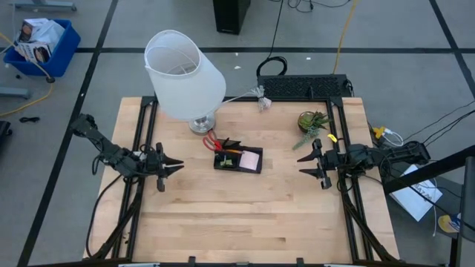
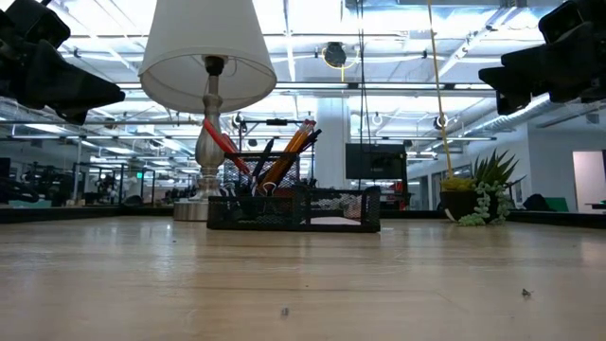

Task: Pick and place office supplies into organizer
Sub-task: Return to Home Position

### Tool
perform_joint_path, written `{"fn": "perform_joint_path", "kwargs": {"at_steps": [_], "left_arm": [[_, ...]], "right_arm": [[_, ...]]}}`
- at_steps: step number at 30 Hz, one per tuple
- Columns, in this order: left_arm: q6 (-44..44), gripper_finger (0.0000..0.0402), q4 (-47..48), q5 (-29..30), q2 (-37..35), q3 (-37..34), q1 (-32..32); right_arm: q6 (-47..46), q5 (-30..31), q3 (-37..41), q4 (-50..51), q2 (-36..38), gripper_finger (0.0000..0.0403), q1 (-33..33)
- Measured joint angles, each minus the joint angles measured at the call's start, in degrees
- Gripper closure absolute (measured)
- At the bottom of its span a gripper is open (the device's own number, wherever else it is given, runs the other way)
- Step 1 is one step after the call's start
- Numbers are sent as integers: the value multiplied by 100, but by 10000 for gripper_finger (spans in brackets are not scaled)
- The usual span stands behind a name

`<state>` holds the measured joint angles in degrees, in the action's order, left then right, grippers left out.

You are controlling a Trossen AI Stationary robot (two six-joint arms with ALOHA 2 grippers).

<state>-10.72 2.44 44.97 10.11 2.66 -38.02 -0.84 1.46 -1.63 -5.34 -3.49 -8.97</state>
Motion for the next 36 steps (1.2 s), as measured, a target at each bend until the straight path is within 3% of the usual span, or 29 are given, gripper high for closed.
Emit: {"fn": "perform_joint_path", "kwargs": {"at_steps": [36], "left_arm": [[0, 325, -4, -2, 0, -2, 0]], "right_arm": [[0, -1, 2, -2, 0, 241, 0]]}}
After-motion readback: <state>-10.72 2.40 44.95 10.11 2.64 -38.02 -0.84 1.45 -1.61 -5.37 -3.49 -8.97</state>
